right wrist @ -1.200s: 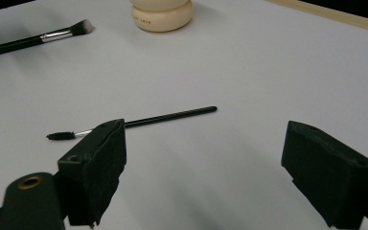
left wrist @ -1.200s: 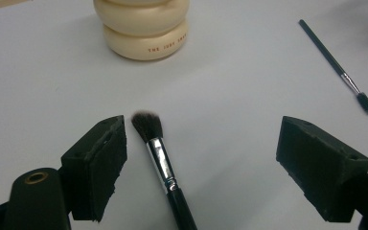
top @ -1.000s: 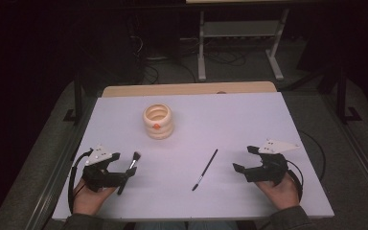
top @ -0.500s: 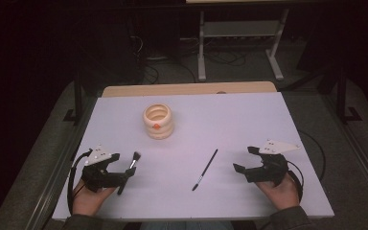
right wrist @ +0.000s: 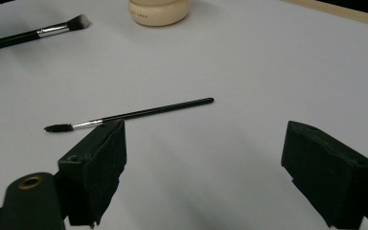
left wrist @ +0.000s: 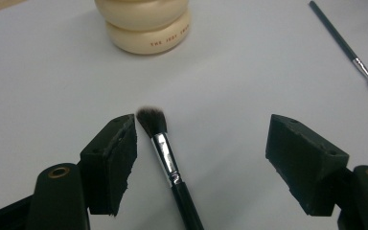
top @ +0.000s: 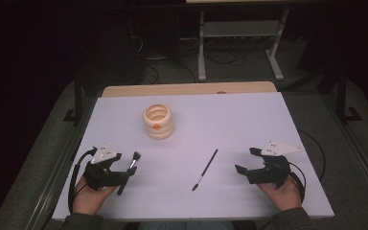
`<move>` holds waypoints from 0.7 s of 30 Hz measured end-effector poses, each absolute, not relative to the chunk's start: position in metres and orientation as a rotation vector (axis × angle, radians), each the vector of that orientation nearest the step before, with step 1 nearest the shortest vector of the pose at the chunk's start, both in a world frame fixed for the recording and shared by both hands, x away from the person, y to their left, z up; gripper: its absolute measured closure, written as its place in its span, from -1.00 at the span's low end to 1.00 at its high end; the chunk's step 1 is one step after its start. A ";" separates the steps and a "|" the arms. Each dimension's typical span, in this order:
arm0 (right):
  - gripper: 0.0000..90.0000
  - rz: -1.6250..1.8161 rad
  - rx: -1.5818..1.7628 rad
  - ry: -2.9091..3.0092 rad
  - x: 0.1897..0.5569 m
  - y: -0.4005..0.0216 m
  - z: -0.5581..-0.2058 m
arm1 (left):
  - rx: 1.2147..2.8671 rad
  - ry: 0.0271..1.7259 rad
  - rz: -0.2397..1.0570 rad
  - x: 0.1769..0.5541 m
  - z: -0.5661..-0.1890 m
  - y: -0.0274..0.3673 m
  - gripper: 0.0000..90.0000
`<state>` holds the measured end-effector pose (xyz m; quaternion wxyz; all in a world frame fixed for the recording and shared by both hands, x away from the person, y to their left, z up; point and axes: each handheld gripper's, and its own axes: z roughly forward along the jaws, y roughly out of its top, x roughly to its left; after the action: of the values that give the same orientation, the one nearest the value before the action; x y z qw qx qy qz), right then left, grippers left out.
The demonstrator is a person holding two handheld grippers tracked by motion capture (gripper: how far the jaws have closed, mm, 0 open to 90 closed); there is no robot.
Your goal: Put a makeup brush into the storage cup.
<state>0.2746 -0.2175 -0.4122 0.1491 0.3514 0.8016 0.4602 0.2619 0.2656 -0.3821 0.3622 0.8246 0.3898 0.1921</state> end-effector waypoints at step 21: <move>-0.68 1.319 0.999 2.322 0.273 -0.215 -0.413 | 2.285 1.132 0.447 0.289 -0.395 0.258 -0.02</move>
<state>0.2735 -0.2148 -0.4129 0.1447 0.3466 0.8059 0.4577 0.2893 0.2584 -0.3950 0.2729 0.8491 0.4207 0.1660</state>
